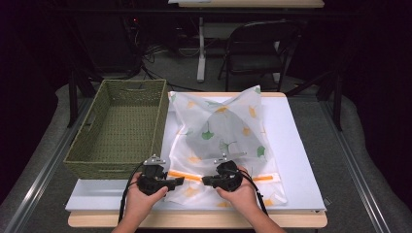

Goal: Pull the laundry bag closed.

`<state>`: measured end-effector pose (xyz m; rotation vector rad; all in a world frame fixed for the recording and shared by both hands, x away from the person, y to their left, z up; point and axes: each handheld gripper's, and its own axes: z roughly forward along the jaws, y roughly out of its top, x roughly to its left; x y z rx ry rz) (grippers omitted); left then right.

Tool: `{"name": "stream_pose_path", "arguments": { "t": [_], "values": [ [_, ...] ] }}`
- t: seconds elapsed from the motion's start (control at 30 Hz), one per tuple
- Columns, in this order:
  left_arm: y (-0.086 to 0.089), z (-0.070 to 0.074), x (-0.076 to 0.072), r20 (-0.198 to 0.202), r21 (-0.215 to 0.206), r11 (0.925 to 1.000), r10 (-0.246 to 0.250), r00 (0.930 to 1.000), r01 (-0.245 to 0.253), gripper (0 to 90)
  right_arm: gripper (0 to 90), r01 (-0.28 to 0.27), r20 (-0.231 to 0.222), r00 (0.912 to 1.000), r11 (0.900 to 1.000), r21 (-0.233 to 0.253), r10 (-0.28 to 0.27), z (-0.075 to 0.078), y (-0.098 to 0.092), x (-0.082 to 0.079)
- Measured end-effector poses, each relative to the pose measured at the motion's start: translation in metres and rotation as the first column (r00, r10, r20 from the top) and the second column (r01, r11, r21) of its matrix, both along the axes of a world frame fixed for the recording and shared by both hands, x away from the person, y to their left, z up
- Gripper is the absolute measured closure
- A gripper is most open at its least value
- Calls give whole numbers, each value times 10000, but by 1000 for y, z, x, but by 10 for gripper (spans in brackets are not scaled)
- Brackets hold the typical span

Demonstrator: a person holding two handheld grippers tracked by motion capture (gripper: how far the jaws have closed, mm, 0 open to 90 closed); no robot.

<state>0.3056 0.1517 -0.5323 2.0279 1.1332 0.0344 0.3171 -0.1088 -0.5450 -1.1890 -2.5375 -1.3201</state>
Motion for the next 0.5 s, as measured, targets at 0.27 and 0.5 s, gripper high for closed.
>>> {"name": "stream_pose_path", "arguments": {
  "t": [0.27,0.5],
  "values": [
    [-14,3,2,98,112,9991,-406,9991,404,617,900,38,46,10000,10000,86,-39,-2,5,1],
    [-19,3,0,327,354,9982,-501,9982,489,776,900,94,-43,9999,9994,348,-92,1,5,3]
  ]
}}
